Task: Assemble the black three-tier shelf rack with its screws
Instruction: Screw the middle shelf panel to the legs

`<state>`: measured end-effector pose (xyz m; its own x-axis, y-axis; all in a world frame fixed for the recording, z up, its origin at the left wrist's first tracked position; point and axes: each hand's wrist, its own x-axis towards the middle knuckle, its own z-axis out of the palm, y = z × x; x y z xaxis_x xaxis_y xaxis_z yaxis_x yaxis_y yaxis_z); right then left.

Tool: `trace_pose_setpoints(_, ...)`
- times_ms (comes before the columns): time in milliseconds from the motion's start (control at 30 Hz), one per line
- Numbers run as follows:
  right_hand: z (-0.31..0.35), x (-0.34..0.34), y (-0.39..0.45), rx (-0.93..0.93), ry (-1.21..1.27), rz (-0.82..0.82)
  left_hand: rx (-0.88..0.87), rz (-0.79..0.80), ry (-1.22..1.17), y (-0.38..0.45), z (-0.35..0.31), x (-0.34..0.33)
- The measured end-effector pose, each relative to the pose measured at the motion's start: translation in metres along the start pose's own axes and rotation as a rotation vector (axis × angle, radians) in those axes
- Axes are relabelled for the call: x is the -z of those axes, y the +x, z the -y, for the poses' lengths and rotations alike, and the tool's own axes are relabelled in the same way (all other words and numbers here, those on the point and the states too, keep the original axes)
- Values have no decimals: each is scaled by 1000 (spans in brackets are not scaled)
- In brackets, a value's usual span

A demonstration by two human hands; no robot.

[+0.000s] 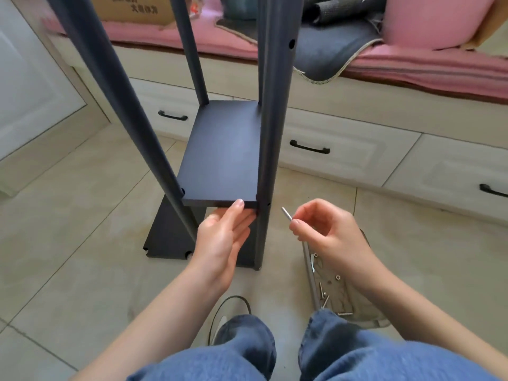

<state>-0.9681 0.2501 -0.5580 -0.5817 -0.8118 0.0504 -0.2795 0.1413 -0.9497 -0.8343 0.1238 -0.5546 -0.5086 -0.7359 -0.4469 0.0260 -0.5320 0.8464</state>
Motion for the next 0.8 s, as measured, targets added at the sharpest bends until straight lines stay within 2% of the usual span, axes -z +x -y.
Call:
trace_pose_setpoints(133, 16, -10, 3, -34, 92, 37, -14, -2, 3, -4, 0, -4)
trace_pose_setpoints(233, 16, -15, 2, -23, 58, 14, -23, -11, 27, -5, 2, -5)
trace_pose_setpoints(333, 14, -16, 1, 9, 28, -41, -97, -30, 215, -8, 4, 3)
trace_pose_setpoints(400, 12, -16, 1, 10, 37, -67, -299, -65, 465, -14, 5, 13)
trace_pose_setpoints(533, 9, -18, 4, 7, 49, -54, -1044, -136, 957, -9, 5, 28)
trace_pose_setpoints(600, 7, -19, 5, 11, 52, -48, -1278, -108, 1129, 2, 2, 28)
trace_pose_setpoints(700, 5, -19, 5, 10, 54, -43, -1351, -52, 1338, 19, -6, 26)
trace_pose_setpoints(800, 2, -18, 8, 1, 77, -39, -1276, -9, 1511, 36, -14, 24)
